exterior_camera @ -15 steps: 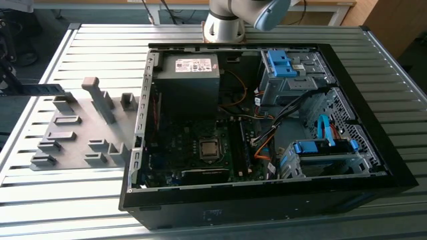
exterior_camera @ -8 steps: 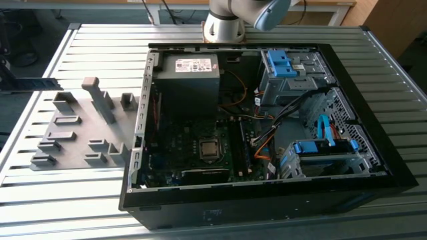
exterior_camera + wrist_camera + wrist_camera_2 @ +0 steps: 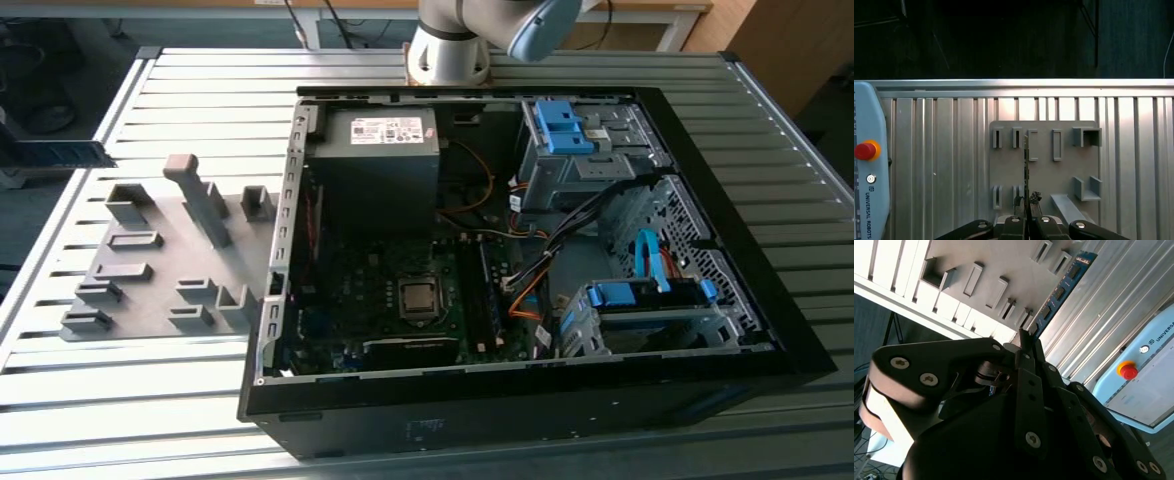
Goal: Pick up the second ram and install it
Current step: 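Pick up the second ram and move it above second insertion slot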
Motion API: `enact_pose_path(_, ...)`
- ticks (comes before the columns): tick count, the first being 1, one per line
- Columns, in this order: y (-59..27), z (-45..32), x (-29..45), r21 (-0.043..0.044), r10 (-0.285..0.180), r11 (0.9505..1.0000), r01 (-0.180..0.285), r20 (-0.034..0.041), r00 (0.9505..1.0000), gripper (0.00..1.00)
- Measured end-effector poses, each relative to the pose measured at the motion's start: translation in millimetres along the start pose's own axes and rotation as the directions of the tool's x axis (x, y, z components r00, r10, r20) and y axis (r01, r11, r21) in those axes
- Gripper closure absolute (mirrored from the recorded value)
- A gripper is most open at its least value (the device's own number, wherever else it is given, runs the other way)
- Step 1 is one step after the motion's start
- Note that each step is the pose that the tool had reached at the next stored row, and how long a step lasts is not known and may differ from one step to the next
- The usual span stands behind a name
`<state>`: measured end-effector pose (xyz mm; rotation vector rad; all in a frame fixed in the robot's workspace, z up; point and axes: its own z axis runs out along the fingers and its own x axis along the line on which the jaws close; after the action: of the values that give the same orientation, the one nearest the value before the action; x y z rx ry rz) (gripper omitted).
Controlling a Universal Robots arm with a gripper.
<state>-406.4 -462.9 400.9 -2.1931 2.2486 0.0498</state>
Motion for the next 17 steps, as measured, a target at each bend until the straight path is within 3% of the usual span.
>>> enact_pose_path(7,0.3,-13.4,-0.3,0.0001,0.000,1.0000,0.000,0.0001,1.0000,0.86)
enact_pose_path(17,-1.9,-13.9,-0.3,0.0001,0.000,1.0000,0.000,0.0001,1.0000,0.86)
